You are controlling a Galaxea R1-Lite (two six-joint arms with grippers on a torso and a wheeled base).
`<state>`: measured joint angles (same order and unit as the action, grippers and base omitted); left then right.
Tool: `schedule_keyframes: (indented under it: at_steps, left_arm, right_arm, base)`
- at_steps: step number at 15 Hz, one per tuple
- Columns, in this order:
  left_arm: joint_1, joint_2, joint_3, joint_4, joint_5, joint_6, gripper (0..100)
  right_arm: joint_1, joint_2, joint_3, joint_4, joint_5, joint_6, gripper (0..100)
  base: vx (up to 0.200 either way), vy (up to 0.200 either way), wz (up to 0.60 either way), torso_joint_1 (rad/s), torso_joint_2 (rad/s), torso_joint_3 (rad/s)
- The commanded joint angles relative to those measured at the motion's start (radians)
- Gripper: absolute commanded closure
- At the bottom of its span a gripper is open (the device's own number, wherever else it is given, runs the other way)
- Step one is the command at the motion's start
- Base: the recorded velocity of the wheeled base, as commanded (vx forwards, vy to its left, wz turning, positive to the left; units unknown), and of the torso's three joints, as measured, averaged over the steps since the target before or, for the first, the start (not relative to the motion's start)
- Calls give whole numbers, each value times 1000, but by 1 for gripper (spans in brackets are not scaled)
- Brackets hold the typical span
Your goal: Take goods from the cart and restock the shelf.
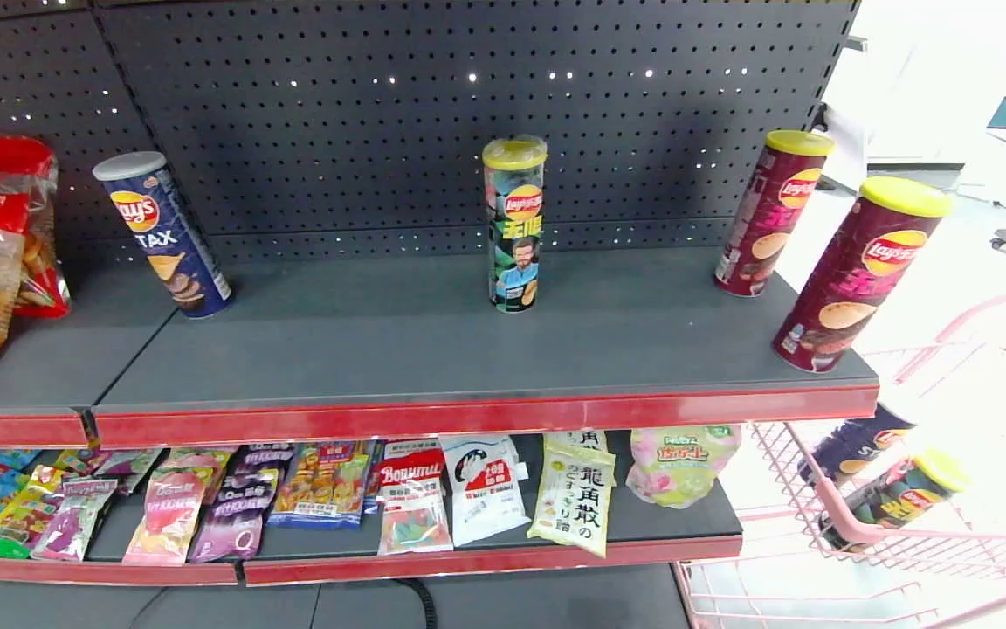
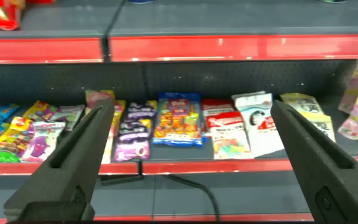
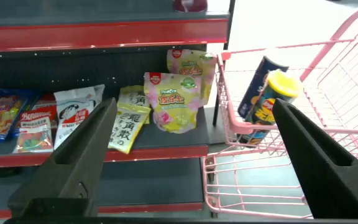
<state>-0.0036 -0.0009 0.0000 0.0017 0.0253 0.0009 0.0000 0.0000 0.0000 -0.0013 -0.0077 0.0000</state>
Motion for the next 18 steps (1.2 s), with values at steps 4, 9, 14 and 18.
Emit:
schedule_keyframes:
  at_steps: [4,9,14,18]
  left_arm:
    - [1,1,0,0,1,1,0]
    - [1,1,0,0,1,-1,0]
    - [-1,1,0,0,1,-1,0]
    - [1,1,0,0,1,-1,0]
  right_arm:
    - [0,0,0,0,0,0,0]
    - [0,0,0,0,-2,0,0]
    - [0,0,0,0,-3,0,0]
    - [0,0,0,0,-3,0,0]
  base:
    - [0,-200,0,2,2,5]
    - [0,-200,0,4,0,-2]
    - [0,-40,-360,1,1,4]
    - [0,0,-600,2,2,2]
